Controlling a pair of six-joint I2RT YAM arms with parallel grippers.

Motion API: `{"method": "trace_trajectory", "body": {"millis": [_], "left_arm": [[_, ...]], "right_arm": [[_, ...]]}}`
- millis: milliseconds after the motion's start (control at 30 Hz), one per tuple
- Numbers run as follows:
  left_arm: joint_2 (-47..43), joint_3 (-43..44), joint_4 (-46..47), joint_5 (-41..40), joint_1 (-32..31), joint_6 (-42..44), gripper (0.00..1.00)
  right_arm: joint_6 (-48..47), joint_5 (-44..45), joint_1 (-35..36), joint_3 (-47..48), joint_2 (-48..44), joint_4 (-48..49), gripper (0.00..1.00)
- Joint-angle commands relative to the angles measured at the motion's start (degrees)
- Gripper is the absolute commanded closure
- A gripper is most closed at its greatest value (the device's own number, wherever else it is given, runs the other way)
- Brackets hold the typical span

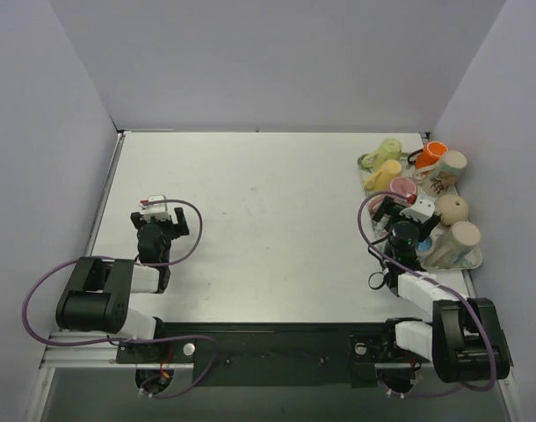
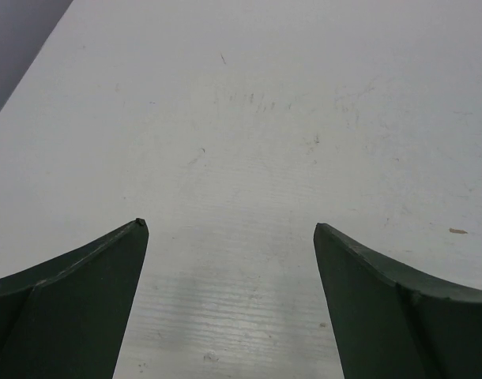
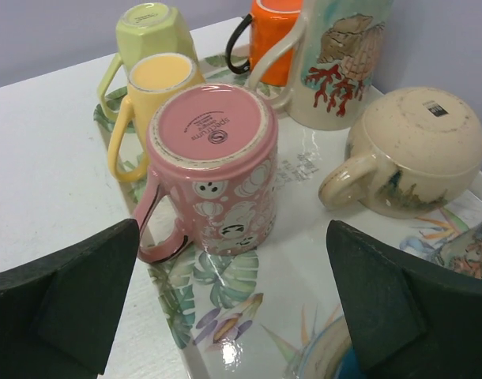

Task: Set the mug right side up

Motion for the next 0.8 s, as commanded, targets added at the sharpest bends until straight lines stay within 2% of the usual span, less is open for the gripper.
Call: {"method": "trace_trajectory", "body": {"millis": [0,100,167,233,267,300,333,367,400,433,467,500,533,567,633,767], "left_arm": [[-0.07,1.60,0.71,-0.49,0.36,-0.45,0.03],[-0.07,1.60,0.71,-0.49,0.36,-0.45,0.03],[-0.07,1.68,0.62,-0.23,0.53,-0.45,0.03],[-1.38,1.95,0.28,1.35,0.88,0.16,0.03],[-2.96,3.51,-4.51,2.83,0.97,0.43,0.03],[-5.67,4.75,-8.13,3.80,0.97,0.43,0.03],[-7.09,7.37,-14.95,5.47,1.06,0.87,0.03],[-8.67,8.09,-16.67,6.44,1.15,1.13,0.03],[-9.21,9.41,-19.04,8.02,1.15,1.92,0.03],[-10.69,10.29,-20.80,8.90,1.24,2.71,0.03],[-11.40,12.30,-25.96,10.39,1.15,5.41,0.03],[-12.98,13.80,-28.70,10.58,1.15,6.31,0.03],[-13.43,16.77,-34.91,10.06,1.24,7.28,0.03],[-14.21,18.11,-37.93,9.71,1.24,7.63,0.03],[-14.49,21.63,-45.49,8.13,1.24,8.34,0.03],[-14.66,23.40,-48.07,9.08,1.24,7.29,0.03]], "right_arm": [[6.75,7.52,-0.52,0.31,-3.49,-11.43,0.00],[11.66,7.35,-0.78,2.77,-9.45,-19.78,0.00],[14.32,4.04,-0.87,6.02,-12.97,-26.99,0.00],[14.32,0.95,-0.79,13.02,-15.71,-36.83,0.07],[16.41,0.59,-0.35,14.89,-17.11,-44.95,0.12],[17.47,0.67,0.18,18.65,-17.73,-48.25,0.15],[18.88,3.11,2.70,19.99,-18.61,-54.29,0.16],[19.15,6.00,4.64,22.62,-19.23,-57.22,0.16],[20.37,14.38,10.06,23.77,-19.41,-61.95,0.16],[22.99,18.73,13.07,26.74,-19.50,-69.65,0.15],[26.07,28.69,17.45,28.51,-18.97,-73.30,0.15],[33.32,32.62,19.84,31.05,-18.53,-82.03,0.15],[36.87,38.67,23.00,32.65,-17.40,-86.82,0.15],[43.87,40.81,24.69,34.58,-16.95,-93.83,0.14],[52.75,44.43,28.82,36.08,-15.02,-101.32,0.14],[70.08,47.95,34.63,36.44,-11.33,-111.19,0.14]]}}
